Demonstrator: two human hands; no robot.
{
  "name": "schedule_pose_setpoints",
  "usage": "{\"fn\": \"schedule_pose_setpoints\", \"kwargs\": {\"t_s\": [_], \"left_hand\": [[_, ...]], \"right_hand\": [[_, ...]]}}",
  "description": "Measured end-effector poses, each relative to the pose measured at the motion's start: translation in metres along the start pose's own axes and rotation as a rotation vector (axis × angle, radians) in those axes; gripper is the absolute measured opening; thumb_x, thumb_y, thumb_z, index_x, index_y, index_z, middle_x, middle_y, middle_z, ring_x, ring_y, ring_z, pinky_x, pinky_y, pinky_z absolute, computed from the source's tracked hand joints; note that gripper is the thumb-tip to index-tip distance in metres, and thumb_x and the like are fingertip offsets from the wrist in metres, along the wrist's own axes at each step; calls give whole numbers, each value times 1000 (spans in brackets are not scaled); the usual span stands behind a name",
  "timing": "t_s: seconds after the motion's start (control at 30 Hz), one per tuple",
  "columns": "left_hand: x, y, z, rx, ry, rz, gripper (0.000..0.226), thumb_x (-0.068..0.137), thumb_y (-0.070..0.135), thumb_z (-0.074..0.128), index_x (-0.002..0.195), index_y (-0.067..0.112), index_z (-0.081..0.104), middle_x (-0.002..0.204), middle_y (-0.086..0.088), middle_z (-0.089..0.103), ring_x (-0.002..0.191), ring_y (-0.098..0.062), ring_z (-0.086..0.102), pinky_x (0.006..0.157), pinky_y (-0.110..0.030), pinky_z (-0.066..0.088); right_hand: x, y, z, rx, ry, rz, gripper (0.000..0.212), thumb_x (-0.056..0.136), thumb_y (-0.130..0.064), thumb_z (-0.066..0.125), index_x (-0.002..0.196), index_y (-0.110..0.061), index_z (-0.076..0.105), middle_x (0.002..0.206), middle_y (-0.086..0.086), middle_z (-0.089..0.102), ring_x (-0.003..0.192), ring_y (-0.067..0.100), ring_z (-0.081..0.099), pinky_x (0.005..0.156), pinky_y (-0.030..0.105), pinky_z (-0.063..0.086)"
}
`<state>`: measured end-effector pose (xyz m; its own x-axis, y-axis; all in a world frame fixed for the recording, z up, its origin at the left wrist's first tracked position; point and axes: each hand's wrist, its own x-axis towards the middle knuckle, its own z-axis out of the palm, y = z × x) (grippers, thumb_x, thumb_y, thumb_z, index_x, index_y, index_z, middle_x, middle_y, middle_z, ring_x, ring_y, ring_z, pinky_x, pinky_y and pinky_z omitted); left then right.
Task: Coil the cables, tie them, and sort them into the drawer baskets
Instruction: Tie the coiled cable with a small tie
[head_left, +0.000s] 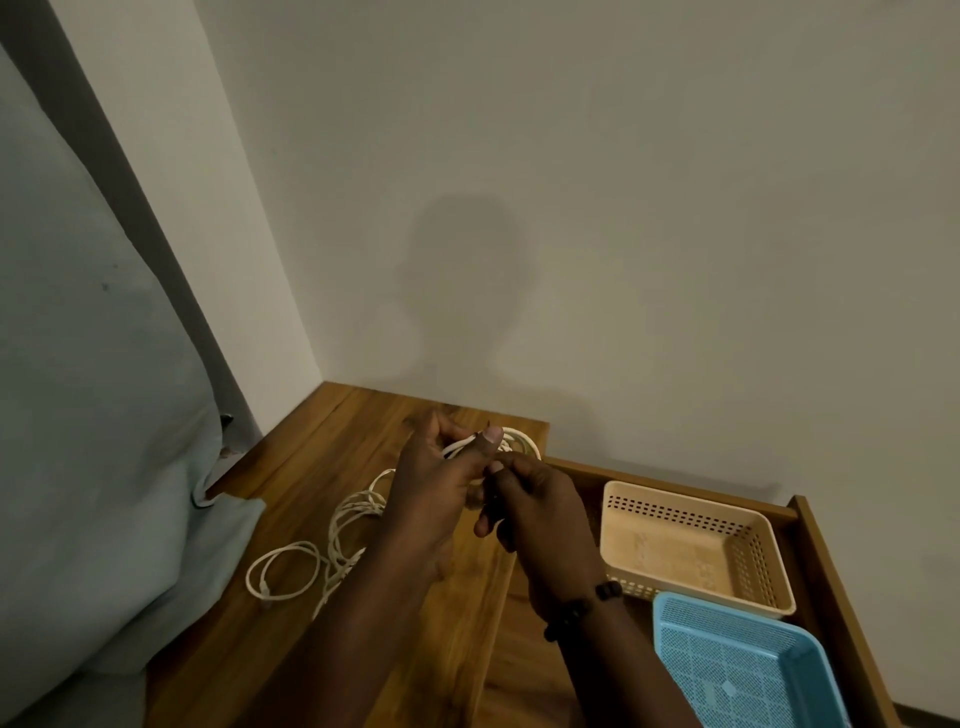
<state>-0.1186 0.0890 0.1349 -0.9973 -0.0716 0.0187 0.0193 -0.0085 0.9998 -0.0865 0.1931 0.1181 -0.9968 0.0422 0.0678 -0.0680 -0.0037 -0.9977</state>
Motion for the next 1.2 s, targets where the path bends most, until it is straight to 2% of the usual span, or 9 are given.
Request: {"fn": "schedule_pose_setpoints", "kwargs": {"t_s": [0.3,0.4,0.43,0.47,0.57,0.7,0.8,0.9,1.2], "left_hand": [[3,-11,-2,351,-161,414,12,93,25,59,101,28,50,98,12,61,92,-3,62,72,-15,51],[5,-14,-1,403,-155,575,8,93,19,62,97,17,56,94,8,62,90,-4,62,72,-14,50],[6,-14,-1,412,-159,621,10,93,20,62,98,12,57,95,7,63,91,-5,62,73,-16,51],[7,-15,0,425,-161,661,15,93,24,61,98,11,58,95,7,62,92,-7,62,74,-18,52],[13,-21,-2,513,-177,708,23,92,35,54,100,13,60,100,8,62,95,-9,61,77,-25,54],[22,-44,-21,557,-185,512,13,94,31,58,97,18,59,94,6,64,90,-8,62,74,-35,54],[22,-51,-37,488,-207,336,7,93,27,61,94,22,57,89,5,65,85,-5,63,72,-28,51],[13,-50,-34,426,-331,182,15,92,32,60,97,19,59,91,4,69,86,-7,65,75,-26,51],[-28,-109,19,165,-423,-231,26,92,32,62,102,7,63,81,-6,69,74,-14,63,67,-26,48]], "right_hand": [[15,-10,-11,220,95,193,26,91,-15,51,67,-8,60,56,-2,46,50,8,37,48,22,30],[16,-4,-10,321,124,270,30,85,-26,58,87,3,64,73,21,48,61,30,48,55,28,30],[15,-4,-10,379,140,290,31,82,-28,60,89,1,66,81,24,51,97,53,57,60,30,32],[14,-3,-9,431,136,306,25,80,-29,62,86,-5,68,85,21,52,87,16,32,65,33,34],[15,2,-14,391,95,356,18,86,-26,58,74,-15,64,71,9,49,67,22,44,64,34,35],[6,4,-24,-351,16,7,28,96,-30,51,74,-19,65,65,-6,61,53,9,52,54,24,39],[1,20,-35,-719,200,-263,25,96,-38,52,117,-27,61,108,-8,64,92,5,61,75,24,52],[-5,44,-47,-663,-7,-164,52,97,-48,44,145,-32,37,136,-7,53,120,10,54,95,33,51],[-62,113,-70,-482,238,48,18,100,-35,48,110,-33,62,81,-8,72,65,5,67,62,25,54]]}}
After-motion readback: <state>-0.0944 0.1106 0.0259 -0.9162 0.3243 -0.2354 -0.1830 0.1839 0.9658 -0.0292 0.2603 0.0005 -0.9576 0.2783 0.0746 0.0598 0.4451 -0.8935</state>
